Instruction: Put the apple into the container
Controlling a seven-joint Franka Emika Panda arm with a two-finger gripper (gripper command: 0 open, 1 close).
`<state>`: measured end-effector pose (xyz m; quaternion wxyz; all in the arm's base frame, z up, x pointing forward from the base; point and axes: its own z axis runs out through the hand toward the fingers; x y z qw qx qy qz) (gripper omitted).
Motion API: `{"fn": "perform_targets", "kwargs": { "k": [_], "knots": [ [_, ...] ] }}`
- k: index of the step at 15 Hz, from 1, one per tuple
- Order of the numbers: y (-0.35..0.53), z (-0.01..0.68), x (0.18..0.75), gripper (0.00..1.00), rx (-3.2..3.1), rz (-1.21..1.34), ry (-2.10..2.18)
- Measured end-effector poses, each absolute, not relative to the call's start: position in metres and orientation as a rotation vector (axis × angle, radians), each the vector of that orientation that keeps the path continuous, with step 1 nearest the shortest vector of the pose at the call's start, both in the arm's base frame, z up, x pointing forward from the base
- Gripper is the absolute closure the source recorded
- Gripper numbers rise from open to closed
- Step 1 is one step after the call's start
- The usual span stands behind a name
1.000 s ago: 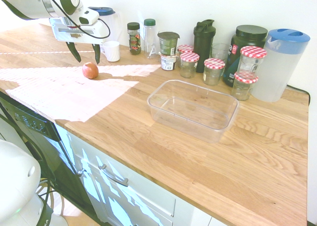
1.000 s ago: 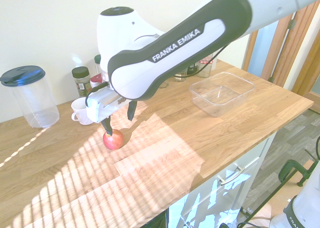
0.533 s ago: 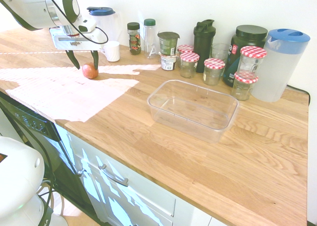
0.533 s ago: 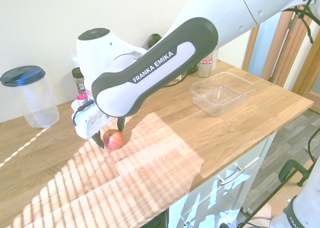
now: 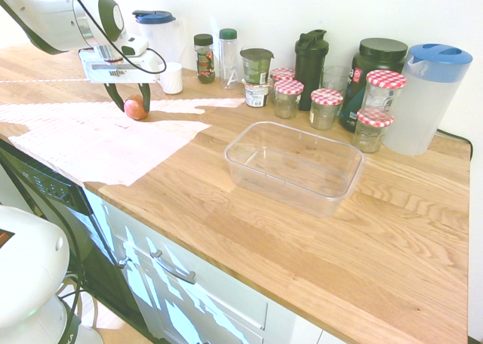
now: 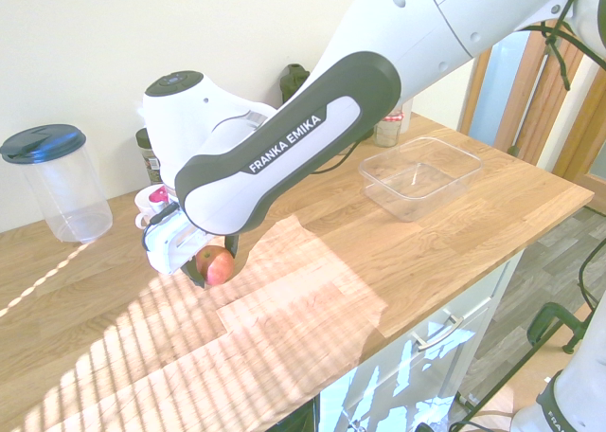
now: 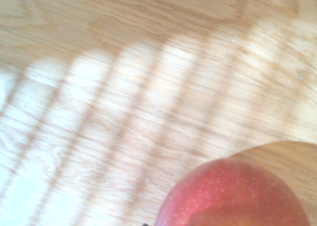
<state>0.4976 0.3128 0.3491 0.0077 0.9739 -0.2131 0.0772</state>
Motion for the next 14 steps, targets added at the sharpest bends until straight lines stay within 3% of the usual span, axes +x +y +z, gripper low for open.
{"fn": "perform_targets", "kwargs": {
  "k": [5,8,11,14],
  "knots": [
    [0.320,0.356,0.498,1.00,3.050,0.250,-0.672],
    [0.314,0.423,0.514,1.00,3.091,0.331,-0.781],
    [0.216,0.510,0.528,1.00,3.038,0.388,-1.002],
    [0.084,0.522,0.522,1.00,2.927,0.355,-1.202]
  ]
}}
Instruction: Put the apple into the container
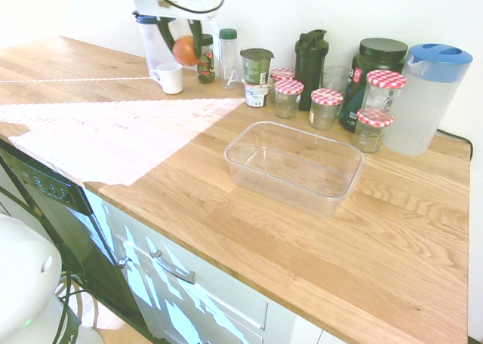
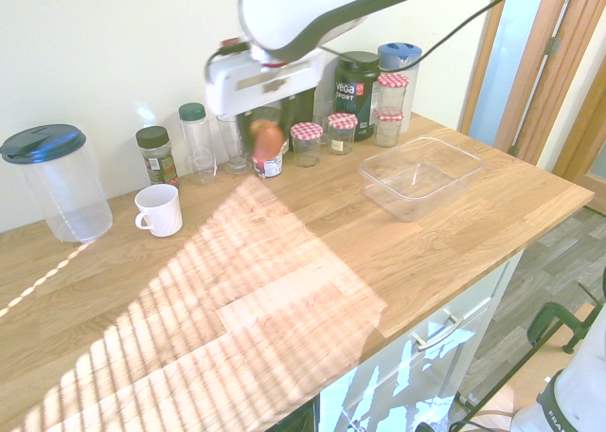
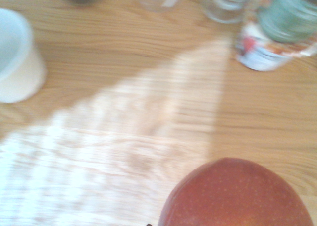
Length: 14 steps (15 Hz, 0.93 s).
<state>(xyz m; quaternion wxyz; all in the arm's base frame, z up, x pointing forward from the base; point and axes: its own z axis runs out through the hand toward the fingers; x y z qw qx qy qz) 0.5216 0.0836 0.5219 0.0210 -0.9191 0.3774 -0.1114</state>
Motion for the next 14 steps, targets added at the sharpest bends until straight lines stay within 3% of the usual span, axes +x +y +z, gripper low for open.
{"fn": "perform_targets", "kwargs": {
  "k": [7,14],
  "knots": [
    [-0.088,0.484,0.459,1.00,-2.753,-0.230,1.506],
    [-0.163,0.414,0.430,1.00,-2.691,-0.182,1.636]
  ]
}}
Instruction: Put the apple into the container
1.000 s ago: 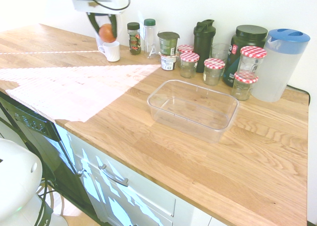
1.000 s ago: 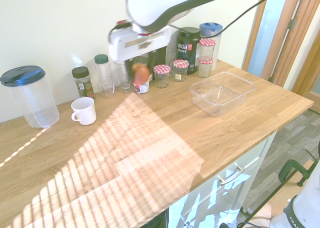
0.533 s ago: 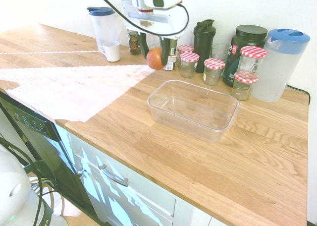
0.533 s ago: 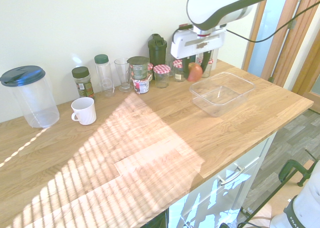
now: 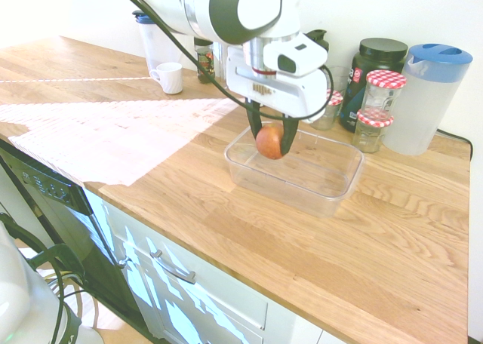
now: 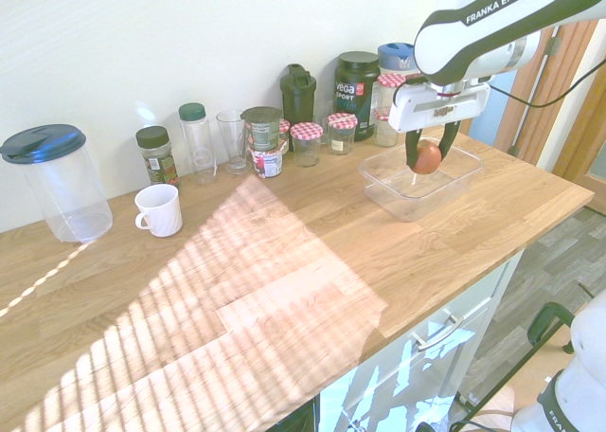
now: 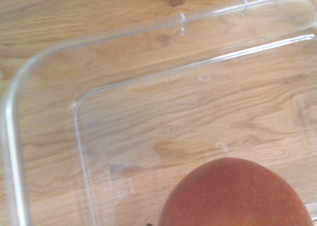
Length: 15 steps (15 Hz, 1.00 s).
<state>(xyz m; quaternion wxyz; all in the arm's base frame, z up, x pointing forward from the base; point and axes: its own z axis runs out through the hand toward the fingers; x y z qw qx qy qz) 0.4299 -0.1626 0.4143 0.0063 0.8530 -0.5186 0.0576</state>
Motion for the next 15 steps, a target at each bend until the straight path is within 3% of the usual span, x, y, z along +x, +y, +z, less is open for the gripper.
{"fn": "perform_targets", "kwargs": {
  "k": [6,7,15],
  "knots": [
    [-0.170,0.367,0.442,1.00,2.626,0.241,-1.670],
    [-0.169,0.363,0.444,0.00,2.620,0.243,-1.681],
    [-0.159,0.362,0.452,0.00,2.604,0.248,-1.706]
  ]
}}
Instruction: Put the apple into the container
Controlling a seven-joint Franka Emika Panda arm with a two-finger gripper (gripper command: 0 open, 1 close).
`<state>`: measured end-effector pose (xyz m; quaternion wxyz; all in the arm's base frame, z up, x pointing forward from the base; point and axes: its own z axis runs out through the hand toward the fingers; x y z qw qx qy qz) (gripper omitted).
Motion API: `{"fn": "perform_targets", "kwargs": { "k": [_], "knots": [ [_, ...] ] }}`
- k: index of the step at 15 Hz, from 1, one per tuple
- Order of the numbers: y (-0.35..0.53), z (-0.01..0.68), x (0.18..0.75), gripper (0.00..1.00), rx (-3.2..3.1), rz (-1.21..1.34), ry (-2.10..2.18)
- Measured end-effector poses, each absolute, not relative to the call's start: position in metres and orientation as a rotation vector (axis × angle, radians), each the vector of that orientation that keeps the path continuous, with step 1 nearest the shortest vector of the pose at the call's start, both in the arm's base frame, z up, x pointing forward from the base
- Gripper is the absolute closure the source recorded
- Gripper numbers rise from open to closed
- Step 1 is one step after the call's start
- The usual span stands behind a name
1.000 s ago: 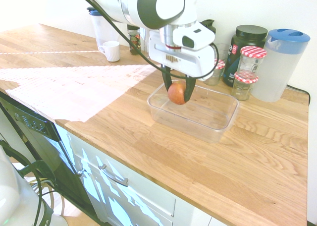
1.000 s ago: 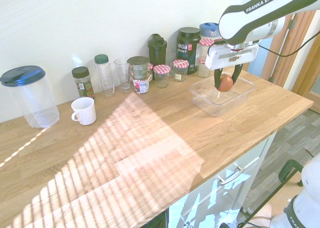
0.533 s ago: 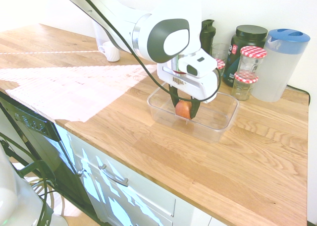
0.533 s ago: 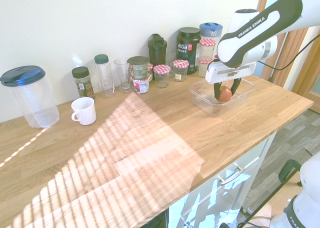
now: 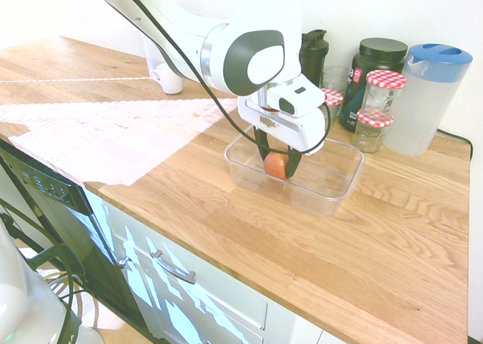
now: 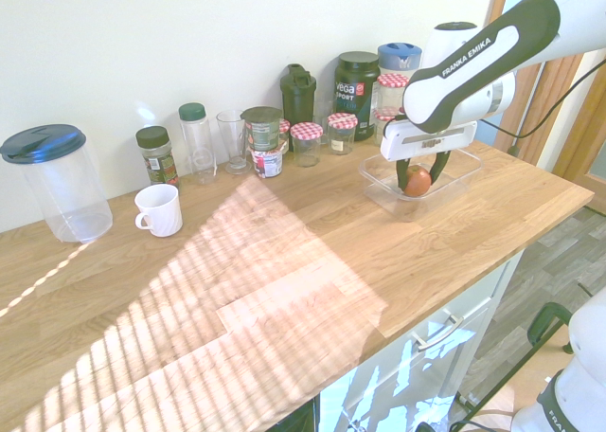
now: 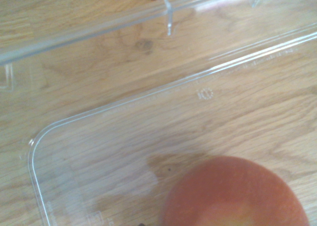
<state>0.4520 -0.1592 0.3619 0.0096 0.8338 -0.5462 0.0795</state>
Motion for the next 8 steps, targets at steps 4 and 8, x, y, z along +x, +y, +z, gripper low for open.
{"fn": "perform_targets", "kwargs": {
  "k": [4,8],
  "knots": [
    [-0.157,0.386,0.455,0.00,2.628,0.285,-1.683],
    [-0.073,0.512,0.438,0.00,2.836,0.268,-1.388]
  ]
}}
